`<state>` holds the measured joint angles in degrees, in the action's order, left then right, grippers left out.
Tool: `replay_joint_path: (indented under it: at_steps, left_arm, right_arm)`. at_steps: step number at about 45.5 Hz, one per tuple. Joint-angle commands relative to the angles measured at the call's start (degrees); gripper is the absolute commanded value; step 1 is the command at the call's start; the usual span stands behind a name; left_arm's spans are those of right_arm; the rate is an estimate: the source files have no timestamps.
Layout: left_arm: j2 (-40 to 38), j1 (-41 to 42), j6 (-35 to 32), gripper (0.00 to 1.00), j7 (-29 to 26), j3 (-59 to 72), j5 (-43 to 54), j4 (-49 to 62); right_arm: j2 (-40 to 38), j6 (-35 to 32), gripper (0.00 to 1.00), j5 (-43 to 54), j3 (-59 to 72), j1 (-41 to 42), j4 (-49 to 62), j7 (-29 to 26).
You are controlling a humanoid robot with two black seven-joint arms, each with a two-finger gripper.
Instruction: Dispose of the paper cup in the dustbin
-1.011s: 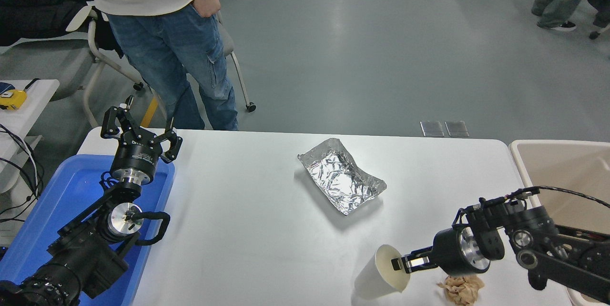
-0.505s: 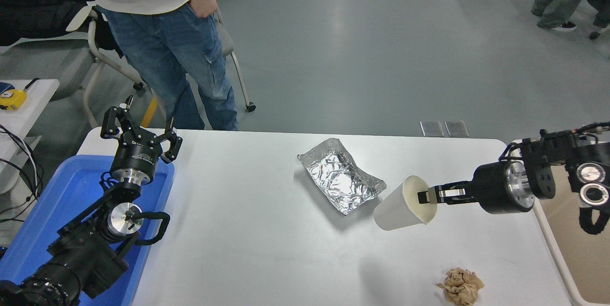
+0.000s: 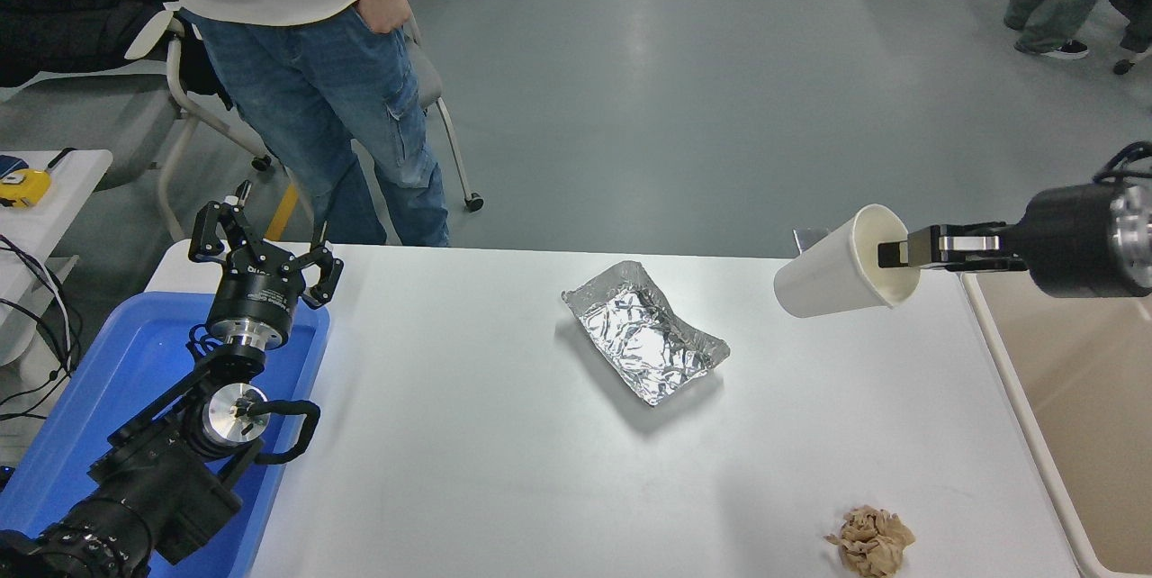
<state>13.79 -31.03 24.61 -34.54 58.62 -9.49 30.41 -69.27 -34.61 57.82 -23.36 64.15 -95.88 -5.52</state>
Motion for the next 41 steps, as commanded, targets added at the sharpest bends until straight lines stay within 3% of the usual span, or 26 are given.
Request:
replay_joint_path:
  at_steps: [1,22,41]
  left_arm:
    - [0.01,0.01,0.0,1.0,0.0,0.0,0.0,0.0]
    - [0.01,0.01,0.0,1.0,0.0,0.0,0.0,0.0]
    - [0.01,0.01,0.0,1.0,0.0,0.0,0.0,0.0]
  right_arm:
    - [-1.74,-0.11,0.0,-0.42,0.07,0.54,-0.09,-0.02]
    - [-4.2,1.12,0.0,0.98,0.16,-0.16,6.67,0.07]
    - [-3.85,7.27,0.0,-1.65,0.68,-4.46,19.5,1.3]
